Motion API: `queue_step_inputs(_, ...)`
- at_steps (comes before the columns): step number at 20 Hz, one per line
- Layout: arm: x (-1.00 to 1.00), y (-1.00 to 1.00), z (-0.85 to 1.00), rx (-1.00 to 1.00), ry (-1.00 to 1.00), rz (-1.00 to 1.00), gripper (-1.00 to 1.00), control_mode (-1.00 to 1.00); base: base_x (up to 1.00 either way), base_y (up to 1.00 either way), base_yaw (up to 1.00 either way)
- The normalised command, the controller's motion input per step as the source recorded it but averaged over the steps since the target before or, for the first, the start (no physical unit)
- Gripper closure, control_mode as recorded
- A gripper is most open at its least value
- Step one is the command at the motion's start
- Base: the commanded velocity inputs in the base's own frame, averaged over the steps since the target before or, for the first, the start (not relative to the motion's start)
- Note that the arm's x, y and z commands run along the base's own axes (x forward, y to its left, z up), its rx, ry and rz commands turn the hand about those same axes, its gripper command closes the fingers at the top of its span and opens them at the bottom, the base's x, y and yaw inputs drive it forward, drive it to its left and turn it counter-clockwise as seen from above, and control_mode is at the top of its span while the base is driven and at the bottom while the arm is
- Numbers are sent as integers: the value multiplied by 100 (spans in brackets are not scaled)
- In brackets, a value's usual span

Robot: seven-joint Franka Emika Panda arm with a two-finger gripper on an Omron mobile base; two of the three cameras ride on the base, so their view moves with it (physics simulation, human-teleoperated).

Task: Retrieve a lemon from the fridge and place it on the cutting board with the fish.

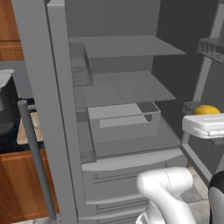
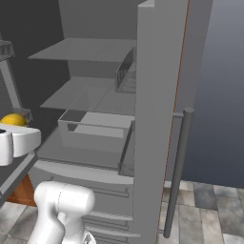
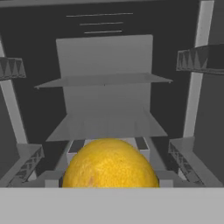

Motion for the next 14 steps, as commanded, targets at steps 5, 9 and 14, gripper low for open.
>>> queue_step_inputs(5,-5,-1,-18,0,0,0,100,-100,0,0,0)
queue_step_inputs(9,0,0,0,0,0,0,100,-100,0,0,0)
queue_step_inputs(14,0,0,0,0,0,0,100,-100,0,0,0)
